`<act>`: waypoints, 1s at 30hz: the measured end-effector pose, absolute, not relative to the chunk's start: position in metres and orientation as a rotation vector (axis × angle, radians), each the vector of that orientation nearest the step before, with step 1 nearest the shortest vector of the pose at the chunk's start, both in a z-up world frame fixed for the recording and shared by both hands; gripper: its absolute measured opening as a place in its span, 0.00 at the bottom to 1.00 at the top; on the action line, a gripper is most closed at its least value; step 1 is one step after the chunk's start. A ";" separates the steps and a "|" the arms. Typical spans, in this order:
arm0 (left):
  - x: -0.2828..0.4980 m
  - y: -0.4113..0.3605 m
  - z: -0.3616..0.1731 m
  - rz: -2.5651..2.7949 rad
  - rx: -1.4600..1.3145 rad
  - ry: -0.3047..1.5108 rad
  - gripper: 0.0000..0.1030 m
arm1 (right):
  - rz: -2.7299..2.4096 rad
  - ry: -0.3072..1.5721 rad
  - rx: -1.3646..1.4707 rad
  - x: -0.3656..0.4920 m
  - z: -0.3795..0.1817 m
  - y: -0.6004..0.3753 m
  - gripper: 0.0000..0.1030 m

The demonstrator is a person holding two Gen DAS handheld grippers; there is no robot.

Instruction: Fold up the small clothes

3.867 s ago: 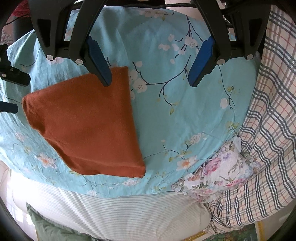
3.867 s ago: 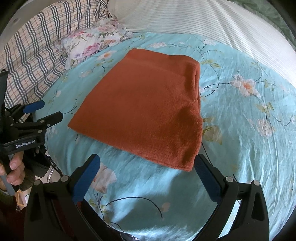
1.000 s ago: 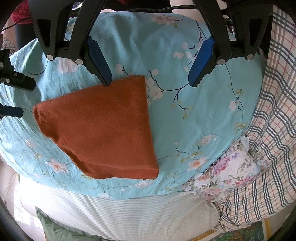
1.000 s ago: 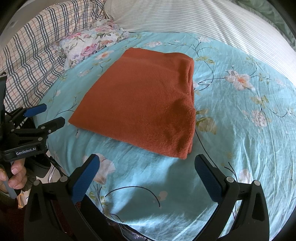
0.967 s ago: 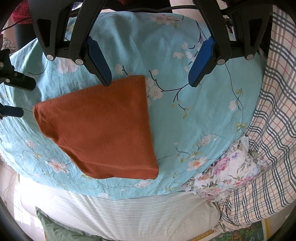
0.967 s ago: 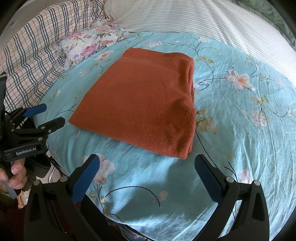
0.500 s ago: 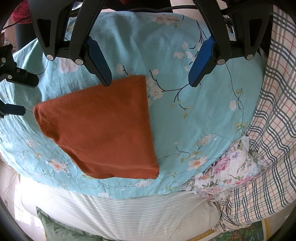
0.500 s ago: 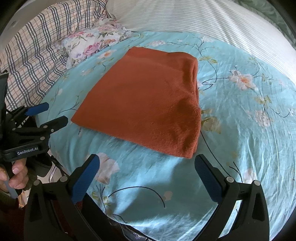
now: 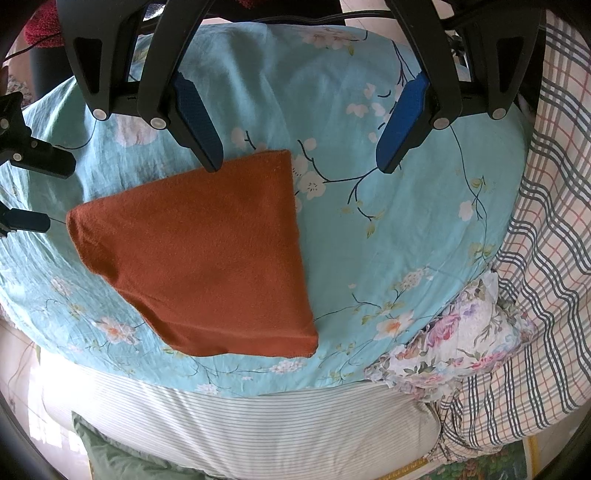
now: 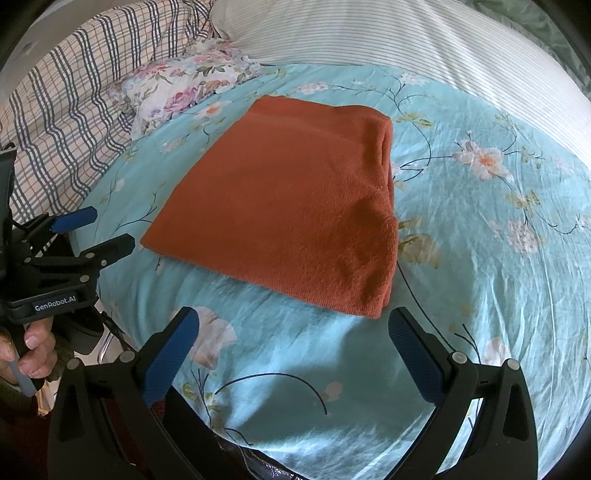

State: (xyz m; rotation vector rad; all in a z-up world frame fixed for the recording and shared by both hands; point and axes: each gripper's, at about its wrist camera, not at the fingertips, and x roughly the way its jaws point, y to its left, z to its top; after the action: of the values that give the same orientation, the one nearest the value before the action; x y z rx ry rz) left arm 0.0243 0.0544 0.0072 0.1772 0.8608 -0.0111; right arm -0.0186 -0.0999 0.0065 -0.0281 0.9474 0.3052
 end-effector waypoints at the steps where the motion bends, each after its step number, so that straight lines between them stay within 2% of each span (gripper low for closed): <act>1: 0.025 0.054 0.007 -0.011 0.178 0.860 0.83 | 0.305 0.947 -0.028 -0.019 0.007 -0.100 0.99; 30: 0.031 0.051 0.013 -0.013 0.164 0.851 0.83 | 0.278 0.910 -0.011 -0.011 0.020 -0.105 0.99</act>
State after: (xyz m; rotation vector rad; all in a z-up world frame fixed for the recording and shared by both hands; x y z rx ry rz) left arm 0.0306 0.0510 0.0127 0.1641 0.8515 -0.0130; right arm -0.0112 -0.1049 0.0204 -0.0108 0.9097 0.2783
